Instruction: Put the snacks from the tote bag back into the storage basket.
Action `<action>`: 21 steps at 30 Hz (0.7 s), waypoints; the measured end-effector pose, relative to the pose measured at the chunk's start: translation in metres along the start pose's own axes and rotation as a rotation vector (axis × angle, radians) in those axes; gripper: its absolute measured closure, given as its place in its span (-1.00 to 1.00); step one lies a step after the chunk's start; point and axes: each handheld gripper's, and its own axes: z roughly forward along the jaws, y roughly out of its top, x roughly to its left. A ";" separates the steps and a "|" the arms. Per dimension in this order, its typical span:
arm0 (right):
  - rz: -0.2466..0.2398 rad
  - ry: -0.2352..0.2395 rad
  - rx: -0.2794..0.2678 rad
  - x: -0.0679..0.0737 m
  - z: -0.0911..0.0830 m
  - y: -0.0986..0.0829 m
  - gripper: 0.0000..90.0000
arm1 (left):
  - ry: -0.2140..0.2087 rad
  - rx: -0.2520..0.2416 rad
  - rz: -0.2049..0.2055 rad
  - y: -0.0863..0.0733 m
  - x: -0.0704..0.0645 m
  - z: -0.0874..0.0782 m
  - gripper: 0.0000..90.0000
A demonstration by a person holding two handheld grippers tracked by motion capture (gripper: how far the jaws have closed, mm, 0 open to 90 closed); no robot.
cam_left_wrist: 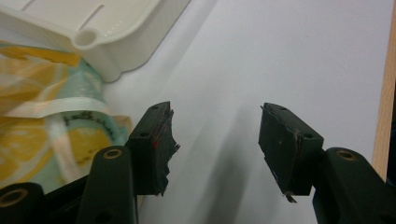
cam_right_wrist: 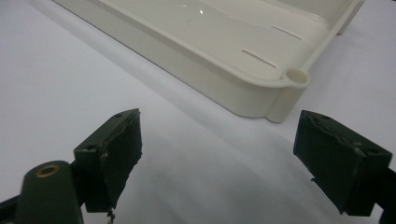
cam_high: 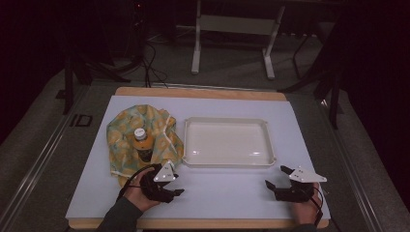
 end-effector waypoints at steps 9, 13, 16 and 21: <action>0.002 0.005 0.000 0.000 0.000 0.000 -0.67 | 0.021 0.015 0.015 0.003 0.007 -0.014 -0.01; -0.001 0.003 0.002 0.000 0.000 0.000 -0.67 | 0.022 0.043 0.032 0.005 0.009 -0.017 0.00; -0.002 0.004 0.000 0.000 0.000 0.000 -0.67 | 0.023 0.054 0.042 0.006 0.011 -0.020 0.00; -0.001 0.005 -0.006 0.000 -0.001 0.000 -0.67 | 0.021 0.062 0.047 0.005 0.014 -0.027 0.00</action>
